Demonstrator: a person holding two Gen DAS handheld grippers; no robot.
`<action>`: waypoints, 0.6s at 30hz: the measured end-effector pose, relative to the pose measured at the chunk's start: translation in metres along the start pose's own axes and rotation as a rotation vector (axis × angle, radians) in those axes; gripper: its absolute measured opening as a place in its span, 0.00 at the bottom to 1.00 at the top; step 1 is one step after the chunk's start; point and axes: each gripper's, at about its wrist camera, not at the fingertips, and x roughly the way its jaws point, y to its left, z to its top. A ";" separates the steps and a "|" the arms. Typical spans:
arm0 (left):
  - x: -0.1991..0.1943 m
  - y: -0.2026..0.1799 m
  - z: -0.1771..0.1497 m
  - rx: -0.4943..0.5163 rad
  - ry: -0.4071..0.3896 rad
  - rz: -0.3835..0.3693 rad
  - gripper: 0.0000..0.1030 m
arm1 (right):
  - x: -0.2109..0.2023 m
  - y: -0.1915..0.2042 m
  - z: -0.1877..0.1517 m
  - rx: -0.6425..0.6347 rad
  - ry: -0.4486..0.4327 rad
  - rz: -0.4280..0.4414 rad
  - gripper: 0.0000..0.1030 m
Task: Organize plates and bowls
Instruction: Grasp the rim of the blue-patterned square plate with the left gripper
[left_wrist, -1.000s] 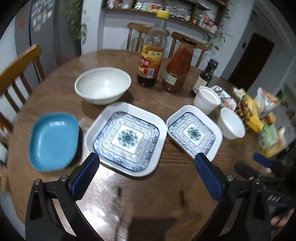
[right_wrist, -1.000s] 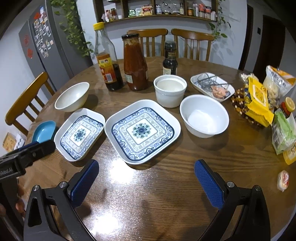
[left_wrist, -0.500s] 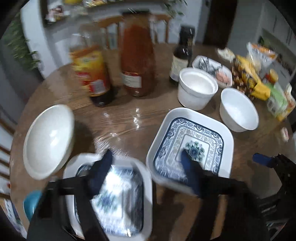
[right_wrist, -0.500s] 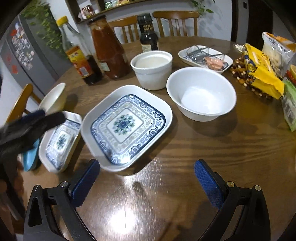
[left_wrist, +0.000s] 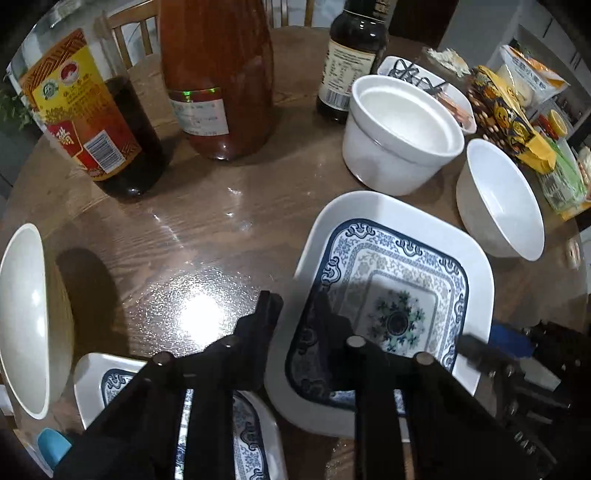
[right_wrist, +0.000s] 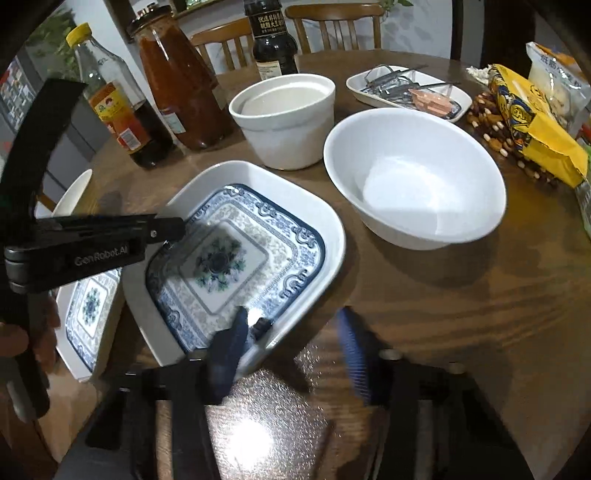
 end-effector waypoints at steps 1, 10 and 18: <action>-0.001 -0.001 -0.002 0.012 0.001 -0.001 0.15 | 0.002 -0.001 0.002 0.003 0.007 0.005 0.22; -0.053 -0.057 -0.044 0.110 -0.050 0.002 0.16 | -0.026 -0.026 -0.017 0.029 0.017 0.043 0.19; -0.058 -0.087 -0.118 0.037 -0.035 -0.023 0.17 | -0.054 -0.038 -0.051 -0.104 0.074 -0.015 0.19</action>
